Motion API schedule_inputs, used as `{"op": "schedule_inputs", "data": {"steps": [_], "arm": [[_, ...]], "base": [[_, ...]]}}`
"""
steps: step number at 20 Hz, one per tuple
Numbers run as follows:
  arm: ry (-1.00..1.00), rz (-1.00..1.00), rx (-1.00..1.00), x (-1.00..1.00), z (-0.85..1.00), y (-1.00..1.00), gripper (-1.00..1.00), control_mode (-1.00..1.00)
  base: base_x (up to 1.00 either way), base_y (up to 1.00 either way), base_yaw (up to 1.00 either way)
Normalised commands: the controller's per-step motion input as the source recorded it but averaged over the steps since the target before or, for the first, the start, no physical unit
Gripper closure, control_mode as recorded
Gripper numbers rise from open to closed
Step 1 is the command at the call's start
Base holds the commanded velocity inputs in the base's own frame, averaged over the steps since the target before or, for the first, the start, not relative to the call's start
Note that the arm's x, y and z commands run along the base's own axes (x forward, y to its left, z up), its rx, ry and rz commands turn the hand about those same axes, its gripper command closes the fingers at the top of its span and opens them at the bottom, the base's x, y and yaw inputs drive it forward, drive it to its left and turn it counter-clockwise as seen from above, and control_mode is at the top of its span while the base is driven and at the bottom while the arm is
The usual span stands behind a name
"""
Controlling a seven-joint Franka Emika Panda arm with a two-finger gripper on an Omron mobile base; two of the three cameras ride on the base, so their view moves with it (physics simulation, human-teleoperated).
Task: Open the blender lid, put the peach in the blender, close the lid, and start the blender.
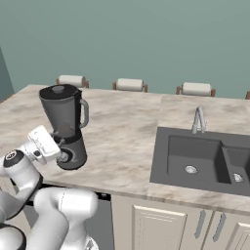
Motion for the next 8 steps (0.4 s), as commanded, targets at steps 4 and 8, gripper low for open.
{"op": "schedule_inputs", "data": {"steps": [4, 8], "arm": [[-0.03, 0.0, -0.1, 0.02, 0.61, 0.22, -1.0, -1.0], [0.0, 0.0, -0.1, -0.1, 0.46, 0.14, -1.0, -1.0]], "base": [[0.0, 0.0, 0.0], [0.0, 0.0, 0.0]]}}
